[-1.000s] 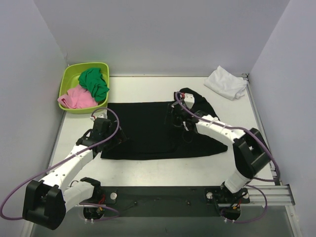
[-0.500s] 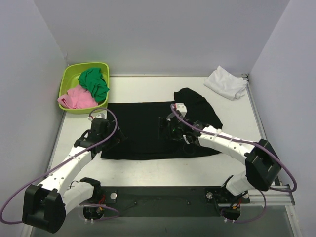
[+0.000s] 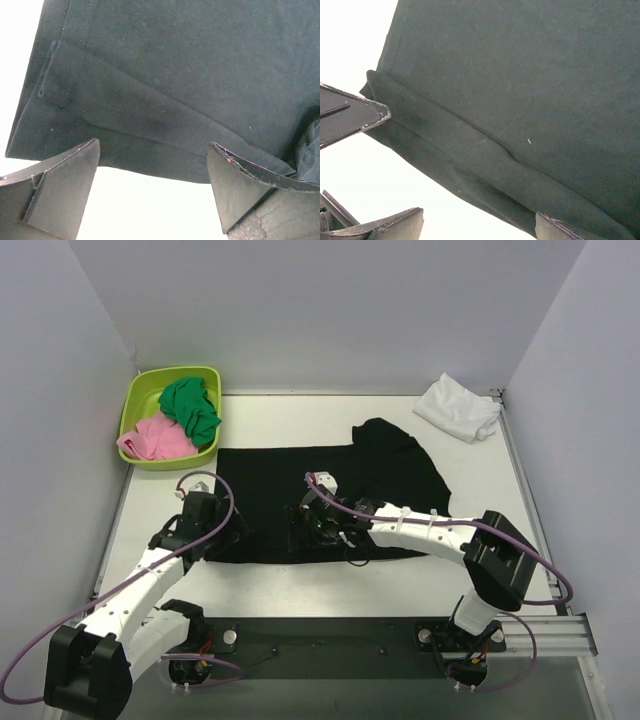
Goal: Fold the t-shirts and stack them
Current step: Fold the flattened tshirt in 1/3 of the way
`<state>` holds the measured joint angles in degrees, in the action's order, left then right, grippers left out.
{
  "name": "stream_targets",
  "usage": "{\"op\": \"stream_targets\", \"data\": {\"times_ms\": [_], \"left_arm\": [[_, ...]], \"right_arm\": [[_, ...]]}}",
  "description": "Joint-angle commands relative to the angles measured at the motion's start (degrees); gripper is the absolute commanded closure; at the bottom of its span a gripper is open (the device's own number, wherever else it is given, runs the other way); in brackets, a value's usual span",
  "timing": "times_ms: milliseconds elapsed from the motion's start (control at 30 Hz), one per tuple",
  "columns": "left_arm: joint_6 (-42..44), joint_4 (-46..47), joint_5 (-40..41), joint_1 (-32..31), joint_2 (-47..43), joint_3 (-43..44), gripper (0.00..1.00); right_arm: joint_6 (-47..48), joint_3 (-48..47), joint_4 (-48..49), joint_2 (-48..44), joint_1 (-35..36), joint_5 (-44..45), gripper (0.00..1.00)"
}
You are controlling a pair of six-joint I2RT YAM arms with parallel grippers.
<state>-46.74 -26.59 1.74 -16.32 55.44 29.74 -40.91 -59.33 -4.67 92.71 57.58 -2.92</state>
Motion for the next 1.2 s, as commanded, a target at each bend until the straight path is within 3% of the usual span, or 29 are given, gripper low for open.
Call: {"op": "stream_targets", "data": {"times_ms": [0,667,1167], "left_arm": [[-1.9,0.1,1.4,0.4,-3.8,-2.0,0.02],[-2.0,5.1,0.6,0.3,-5.6,-9.4,0.03],[-1.6,2.9,1.4,0.4,-7.7,-11.2,0.02]], "right_arm": [[-2.0,-1.0,1.7,1.1,1.4,-1.6,0.06],[-2.2,-0.7,2.4,2.6,2.8,-3.0,0.06],[-3.7,-1.1,4.1,6.2,2.8,-6.0,0.06]]}}
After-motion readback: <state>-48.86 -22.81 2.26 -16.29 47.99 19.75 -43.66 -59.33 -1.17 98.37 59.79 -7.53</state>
